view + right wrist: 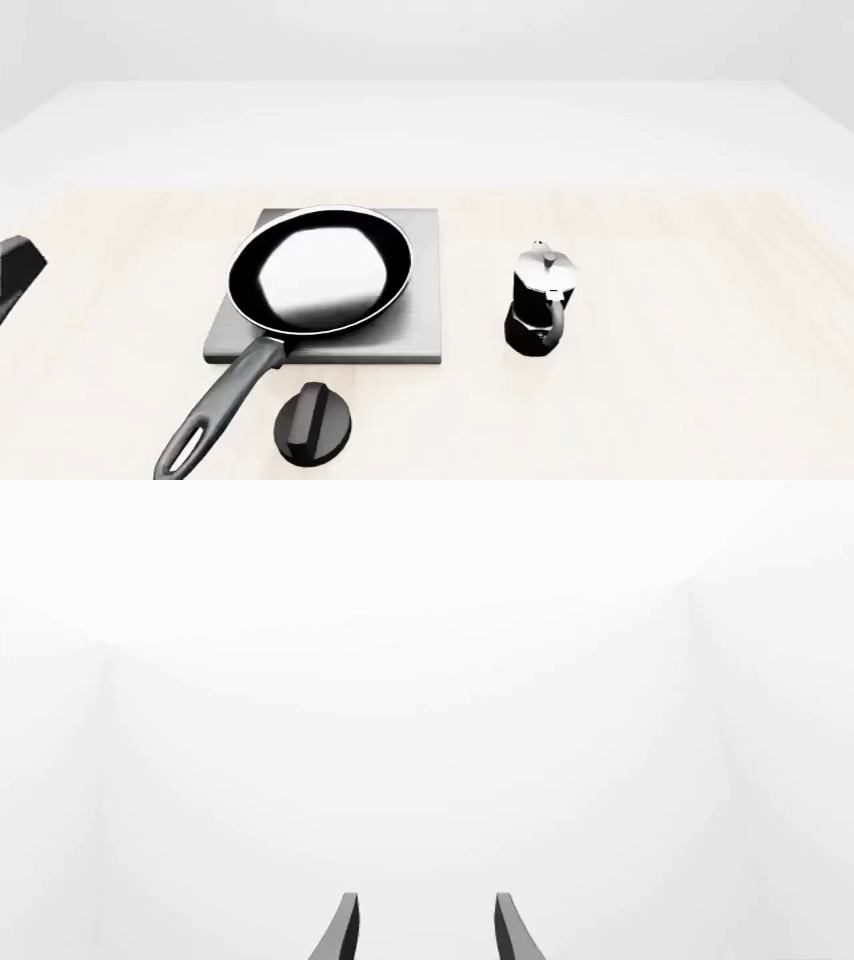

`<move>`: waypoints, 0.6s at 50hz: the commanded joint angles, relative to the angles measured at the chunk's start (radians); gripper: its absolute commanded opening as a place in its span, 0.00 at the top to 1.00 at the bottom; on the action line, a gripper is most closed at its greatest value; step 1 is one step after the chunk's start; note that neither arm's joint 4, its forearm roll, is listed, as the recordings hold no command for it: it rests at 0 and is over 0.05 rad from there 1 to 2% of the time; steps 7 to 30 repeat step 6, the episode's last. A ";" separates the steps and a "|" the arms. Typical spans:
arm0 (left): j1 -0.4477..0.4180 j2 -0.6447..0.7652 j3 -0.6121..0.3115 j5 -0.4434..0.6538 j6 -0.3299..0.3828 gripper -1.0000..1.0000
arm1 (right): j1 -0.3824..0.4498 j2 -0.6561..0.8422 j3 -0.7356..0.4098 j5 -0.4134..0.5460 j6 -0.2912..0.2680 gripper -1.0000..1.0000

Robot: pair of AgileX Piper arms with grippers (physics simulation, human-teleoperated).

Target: Put the frying pan on the stove.

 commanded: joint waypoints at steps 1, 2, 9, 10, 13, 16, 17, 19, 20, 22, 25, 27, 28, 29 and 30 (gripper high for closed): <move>-0.021 -0.146 -0.035 -0.016 -0.021 0.00 | 0.005 0.000 0.007 -0.004 -0.005 0.00; -0.021 -0.147 -0.035 -0.016 -0.021 0.00 | 0.005 0.000 0.007 -0.004 -0.005 0.00; -0.006 -0.249 -0.048 -0.028 -0.058 0.00 | 0.008 0.000 0.025 -0.018 -0.008 0.00; -0.006 -0.249 -0.048 -0.028 -0.058 0.00 | 0.008 0.000 0.025 -0.018 -0.008 0.00; -0.006 -0.249 -0.048 -0.028 -0.058 0.00 | 0.008 0.000 0.025 -0.018 -0.008 0.00; -0.006 -0.249 -0.048 -0.028 -0.058 0.00 | 0.008 0.000 0.025 -0.018 -0.008 0.00; -0.006 -0.249 -0.048 -0.028 -0.058 0.00 | 0.008 0.000 0.025 -0.018 -0.008 0.00; -0.006 -0.249 -0.048 -0.028 -0.058 0.00 | 0.008 0.000 0.025 -0.018 -0.008 0.00; -0.006 -0.249 -0.048 -0.028 -0.058 0.00 | 0.008 0.000 0.025 -0.018 -0.008 0.00; -0.006 -0.249 -0.048 -0.028 -0.058 0.00 | 0.008 0.000 0.025 -0.018 -0.008 0.00; -0.006 -0.249 -0.048 -0.028 -0.058 0.00 | 0.008 0.000 0.025 -0.018 -0.008 0.00; -0.006 -0.249 -0.048 -0.028 -0.058 0.00 | 0.008 0.000 0.025 -0.018 -0.008 0.00; -0.006 -0.249 -0.048 -0.028 -0.058 0.00 | 0.008 0.000 0.025 -0.018 -0.008 0.00; -0.006 -0.249 -0.048 -0.028 -0.058 0.00 | 0.008 0.000 0.025 -0.018 -0.008 0.00; -0.006 -0.249 -0.048 -0.028 -0.058 0.00 | 0.008 0.000 0.025 -0.018 -0.008 0.00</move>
